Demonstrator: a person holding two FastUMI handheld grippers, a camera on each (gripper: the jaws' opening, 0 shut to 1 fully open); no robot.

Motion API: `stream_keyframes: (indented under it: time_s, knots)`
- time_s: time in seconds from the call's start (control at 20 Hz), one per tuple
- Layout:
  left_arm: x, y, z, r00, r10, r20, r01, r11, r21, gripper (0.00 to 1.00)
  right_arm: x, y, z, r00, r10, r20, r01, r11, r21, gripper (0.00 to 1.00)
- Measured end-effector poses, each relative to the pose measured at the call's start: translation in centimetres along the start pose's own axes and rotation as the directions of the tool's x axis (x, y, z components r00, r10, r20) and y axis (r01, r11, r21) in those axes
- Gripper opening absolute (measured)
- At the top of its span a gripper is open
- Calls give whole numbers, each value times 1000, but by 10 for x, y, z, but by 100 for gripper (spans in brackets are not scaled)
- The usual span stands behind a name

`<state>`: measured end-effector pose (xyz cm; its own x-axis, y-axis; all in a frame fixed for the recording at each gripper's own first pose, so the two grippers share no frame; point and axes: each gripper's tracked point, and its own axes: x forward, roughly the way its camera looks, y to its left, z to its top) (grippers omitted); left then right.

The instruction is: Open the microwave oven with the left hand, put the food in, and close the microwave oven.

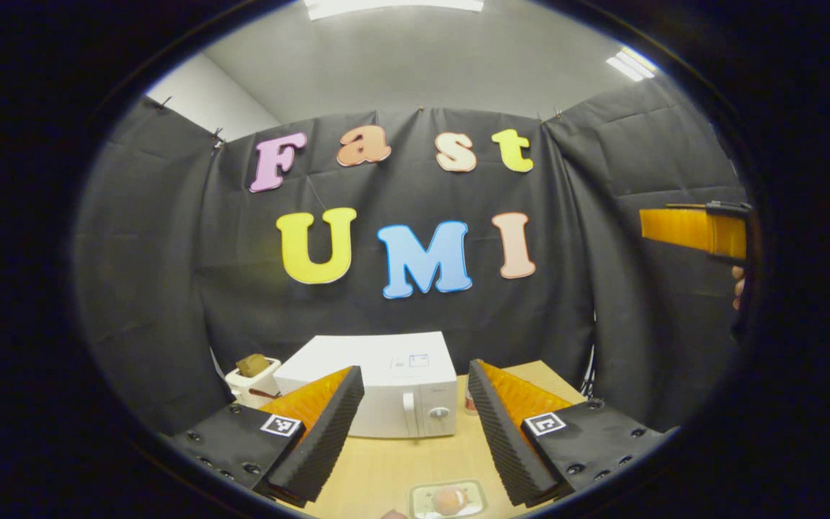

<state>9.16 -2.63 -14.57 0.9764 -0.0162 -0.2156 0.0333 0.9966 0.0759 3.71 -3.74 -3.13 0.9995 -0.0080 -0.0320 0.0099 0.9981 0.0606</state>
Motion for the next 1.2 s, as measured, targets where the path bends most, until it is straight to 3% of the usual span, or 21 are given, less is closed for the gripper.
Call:
stream_keyframes:
  time_s: [0.35, 0.5, 0.55, 0.7, 0.75, 0.8, 0.85, 1.0, 1.05, 1.2]
  knots:
    - [79, 8, -93, 990, -99, -100, 103, 994, 43, 97, 13, 15, 7, 991, -127, -51, 126, 991, -34, 97]
    - [115, 17, -132, 985, -116, -128, 120, 993, 21, 94, 18, 18, 0, 977, -195, -90, 190, 980, -60, 97]
    - [129, 22, -141, 984, -113, -135, 115, 993, 9, 97, 17, 20, -1, 971, -215, -103, 209, 976, -67, 98]
    - [168, 29, -173, 980, -109, -164, 110, 994, -4, 91, 14, 20, -9, 949, -282, -140, 269, 957, -107, 97]
    - [181, 27, -184, 977, -117, -177, 119, 993, -2, 94, 12, 22, -12, 944, -294, -153, 277, 953, -120, 97]
    - [191, 26, -195, 974, -123, -191, 126, 992, 4, 91, 12, 24, -15, 937, -307, -165, 286, 948, -138, 98]
    - [203, 25, -205, 970, -130, -206, 135, 991, 9, 97, 12, 25, -17, 929, -325, -178, 299, 941, -157, 97]
    - [224, 22, -228, 962, -144, -230, 145, 989, -13, 91, 10, 32, -25, 919, -338, -204, 303, 935, -185, 97]
    - [232, 22, -232, 962, -142, -232, 141, 990, -20, 94, 10, 34, -30, 914, -339, -222, 300, 934, -192, 98]
    - [252, 23, -246, 963, -132, -237, 129, 991, -29, 91, 11, 36, -35, 908, -342, -243, 297, 933, -201, 98]
